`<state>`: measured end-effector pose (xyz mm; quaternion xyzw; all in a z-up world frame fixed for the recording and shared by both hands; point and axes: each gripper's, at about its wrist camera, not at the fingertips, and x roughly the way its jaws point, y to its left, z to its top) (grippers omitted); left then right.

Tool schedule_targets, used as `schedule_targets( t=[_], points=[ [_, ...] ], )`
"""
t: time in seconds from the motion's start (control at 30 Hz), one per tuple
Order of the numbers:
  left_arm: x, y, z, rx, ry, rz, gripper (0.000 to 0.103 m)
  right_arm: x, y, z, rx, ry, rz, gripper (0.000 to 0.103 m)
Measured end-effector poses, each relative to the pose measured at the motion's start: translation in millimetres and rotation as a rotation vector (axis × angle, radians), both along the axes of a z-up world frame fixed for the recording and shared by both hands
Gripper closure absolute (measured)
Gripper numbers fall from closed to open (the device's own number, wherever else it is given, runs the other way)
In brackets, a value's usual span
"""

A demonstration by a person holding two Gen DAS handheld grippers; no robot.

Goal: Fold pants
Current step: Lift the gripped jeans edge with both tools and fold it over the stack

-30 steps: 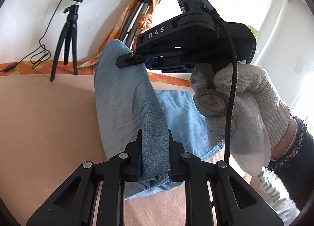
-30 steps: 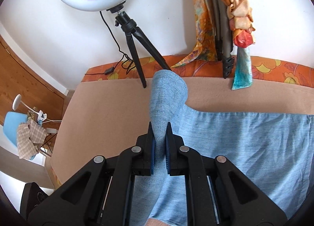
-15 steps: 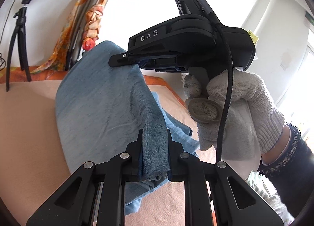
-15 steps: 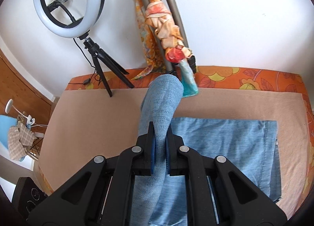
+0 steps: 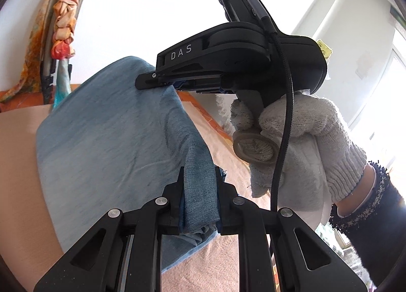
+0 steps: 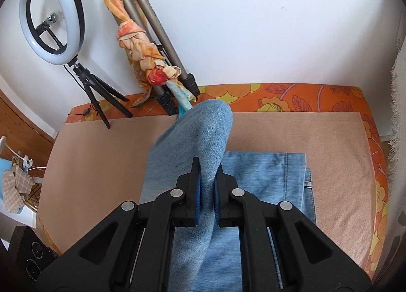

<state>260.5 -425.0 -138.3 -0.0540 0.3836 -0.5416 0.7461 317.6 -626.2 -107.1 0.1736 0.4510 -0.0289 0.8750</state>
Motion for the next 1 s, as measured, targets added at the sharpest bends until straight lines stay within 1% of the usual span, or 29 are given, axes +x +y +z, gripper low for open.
schedule_targets(
  t=[0.07,0.13,0.2,0.27,0.37,0.6,0.7,0.8,0.9,0.93,0.97,1.0],
  points=[
    [13,-14,-6,0.005,0.001,-0.008,0.088,-4,-9,-5,-0.005,0.004,-0.007,0.094],
    [16,-26,-11,0.009,0.011,-0.020,0.088,-10,-19,-11,-0.011,0.008,-0.012,0.094],
    [16,-39,-16,0.021,0.008,-0.032,0.088,-15,-27,-18,-0.014,0.013,-0.020,0.094],
    [5,-44,-20,0.038,0.000,-0.045,0.088,-21,-37,-27,-0.008,0.018,-0.030,0.094],
    [5,-57,-28,0.063,-0.004,-0.055,0.088,-27,-50,-42,0.005,0.025,-0.043,0.094],
    [6,-75,-47,0.116,0.007,-0.048,0.088,-28,-68,-72,0.045,0.028,-0.043,0.094],
    [7,-80,-51,0.122,0.018,-0.058,0.083,-27,-73,-80,0.054,0.032,-0.038,0.094],
    [6,-85,-54,0.118,0.030,-0.071,0.075,-27,-77,-87,0.060,0.036,-0.033,0.094],
    [6,-91,-59,0.121,0.043,-0.070,0.068,-26,-79,-93,0.057,0.049,-0.034,0.094],
    [6,-93,-61,0.122,0.049,-0.074,0.064,-25,-80,-95,0.057,0.057,-0.035,0.094],
    [6,-94,-62,0.126,0.052,-0.074,0.064,-26,-81,-97,0.057,0.064,-0.041,0.092],
    [6,-95,-64,0.132,0.053,-0.073,0.061,-27,-82,-98,0.054,0.068,-0.048,0.090]
  ],
)
